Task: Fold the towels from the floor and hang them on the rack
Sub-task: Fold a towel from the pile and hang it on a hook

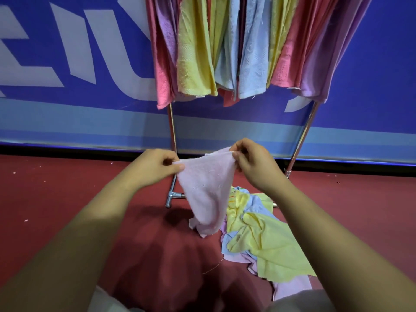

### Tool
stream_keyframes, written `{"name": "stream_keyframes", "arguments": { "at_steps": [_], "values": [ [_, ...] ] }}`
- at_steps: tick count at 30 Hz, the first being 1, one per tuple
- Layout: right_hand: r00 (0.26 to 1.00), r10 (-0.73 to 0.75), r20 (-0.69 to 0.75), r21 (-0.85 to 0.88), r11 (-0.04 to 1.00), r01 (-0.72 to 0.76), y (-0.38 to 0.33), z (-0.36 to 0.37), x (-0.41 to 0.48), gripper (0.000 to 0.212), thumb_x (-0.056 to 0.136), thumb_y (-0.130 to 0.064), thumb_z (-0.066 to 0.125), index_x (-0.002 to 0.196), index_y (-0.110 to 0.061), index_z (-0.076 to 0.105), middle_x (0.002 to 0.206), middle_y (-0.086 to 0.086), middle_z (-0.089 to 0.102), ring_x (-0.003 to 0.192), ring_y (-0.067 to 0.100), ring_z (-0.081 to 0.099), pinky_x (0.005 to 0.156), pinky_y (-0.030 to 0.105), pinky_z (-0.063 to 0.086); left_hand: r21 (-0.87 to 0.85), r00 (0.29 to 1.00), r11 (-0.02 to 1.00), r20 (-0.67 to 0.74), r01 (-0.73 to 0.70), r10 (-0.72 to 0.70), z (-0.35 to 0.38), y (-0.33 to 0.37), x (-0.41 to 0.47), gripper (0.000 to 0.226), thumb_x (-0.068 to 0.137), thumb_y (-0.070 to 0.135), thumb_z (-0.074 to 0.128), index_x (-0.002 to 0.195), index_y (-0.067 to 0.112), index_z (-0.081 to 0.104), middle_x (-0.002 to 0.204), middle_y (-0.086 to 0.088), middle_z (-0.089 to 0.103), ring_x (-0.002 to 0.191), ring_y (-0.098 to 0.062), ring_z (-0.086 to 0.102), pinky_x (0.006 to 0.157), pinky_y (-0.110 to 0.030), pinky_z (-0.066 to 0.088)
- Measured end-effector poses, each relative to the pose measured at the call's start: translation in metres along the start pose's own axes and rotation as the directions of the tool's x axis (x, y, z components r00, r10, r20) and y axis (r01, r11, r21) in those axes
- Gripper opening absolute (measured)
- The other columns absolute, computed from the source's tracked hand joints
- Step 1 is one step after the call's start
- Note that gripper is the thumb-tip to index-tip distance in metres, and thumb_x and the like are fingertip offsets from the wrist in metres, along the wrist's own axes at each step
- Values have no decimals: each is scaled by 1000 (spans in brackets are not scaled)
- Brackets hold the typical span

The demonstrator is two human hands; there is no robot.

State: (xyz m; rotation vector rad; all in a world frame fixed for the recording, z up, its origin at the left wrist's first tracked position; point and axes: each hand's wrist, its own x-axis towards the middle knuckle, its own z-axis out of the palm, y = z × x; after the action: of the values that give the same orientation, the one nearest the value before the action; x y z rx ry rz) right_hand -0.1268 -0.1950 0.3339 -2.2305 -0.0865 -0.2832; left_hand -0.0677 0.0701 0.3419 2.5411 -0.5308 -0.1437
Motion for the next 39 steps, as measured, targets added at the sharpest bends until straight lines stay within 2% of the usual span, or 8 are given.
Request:
{"name": "stream_keyframes", "arguments": {
  "at_steps": [5, 11, 15, 24, 27, 31, 34, 39],
  "values": [
    [999, -11, 31, -9, 1000, 11, -2, -8, 1, 18, 92, -6, 59, 100, -17, 71, 84, -6, 69, 80, 11, 67, 81, 28, 53, -32, 969, 999, -245, 2, -10, -6, 5, -1, 17, 85, 36, 74, 74, 24, 69, 67, 9, 68, 68, -3, 61, 60, -15, 40],
    [996, -18, -85, 43, 999, 22, 4, -12, -9, 10, 98, -13, 55, 91, -15, 61, 73, -3, 66, 72, 19, 64, 75, 43, 56, -199, 957, 978, -291, -55, -6, -7, 12, -10, 9, 80, 28, 80, 81, 23, 73, 76, 10, 73, 72, -3, 65, 67, -9, 44],
    [986, -24, -164, 93, 995, 40, -1, -14, -18, 8, 100, -17, 53, 95, -17, 60, 78, -11, 63, 73, 9, 59, 74, 35, 53, -306, 944, 947, -329, -97, -10, -8, 20, -18, 8, 81, 19, 79, 83, 23, 73, 80, 3, 74, 72, -9, 63, 72, -21, 49],
    [947, -27, -321, 286, 950, 124, -77, -70, -15, 17, 98, -11, 54, 89, -22, 62, 86, -10, 64, 76, -3, 56, 73, 16, 43, -234, 877, 953, -478, -192, 59, -73, 90, -30, 8, 81, 13, 77, 81, 16, 69, 72, 2, 65, 68, -7, 54, 65, -16, 41],
    [939, -22, -342, 433, 884, 178, -132, -117, -10, 13, 95, -13, 56, 89, -20, 65, 83, -6, 63, 77, 5, 55, 74, 26, 44, -222, 810, 941, -581, -255, 82, -123, 143, -42, 9, 84, 14, 73, 80, 16, 65, 69, 7, 60, 62, 6, 52, 63, -11, 40],
    [969, -73, -237, 799, 552, 237, -192, -180, -18, 10, 91, -4, 58, 93, -7, 68, 79, 8, 65, 70, 18, 58, 62, 26, 46, -622, 882, 650, -438, -436, 172, -179, 194, -63, 19, 90, 4, 65, 76, 14, 59, 68, 4, 59, 59, -4, 54, 58, -19, 46],
    [968, -31, -247, 552, 817, 167, -188, -190, -21, 18, 93, 2, 56, 82, -5, 67, 58, -3, 60, 51, 6, 52, 54, 24, 40, -216, 931, 943, -319, -252, 176, -181, 202, -61, 14, 86, 14, 73, 77, 15, 62, 69, -1, 62, 60, -7, 54, 57, -24, 44],
    [939, -82, -334, 303, 934, 189, -175, -211, -24, 15, 93, -5, 61, 104, -1, 71, 89, 10, 68, 71, 7, 62, 63, 17, 50, -103, 900, 963, -393, -248, 190, -190, 212, -60, 10, 85, 16, 73, 92, 18, 65, 82, -5, 62, 73, -16, 56, 71, -31, 48]
  ]
}}
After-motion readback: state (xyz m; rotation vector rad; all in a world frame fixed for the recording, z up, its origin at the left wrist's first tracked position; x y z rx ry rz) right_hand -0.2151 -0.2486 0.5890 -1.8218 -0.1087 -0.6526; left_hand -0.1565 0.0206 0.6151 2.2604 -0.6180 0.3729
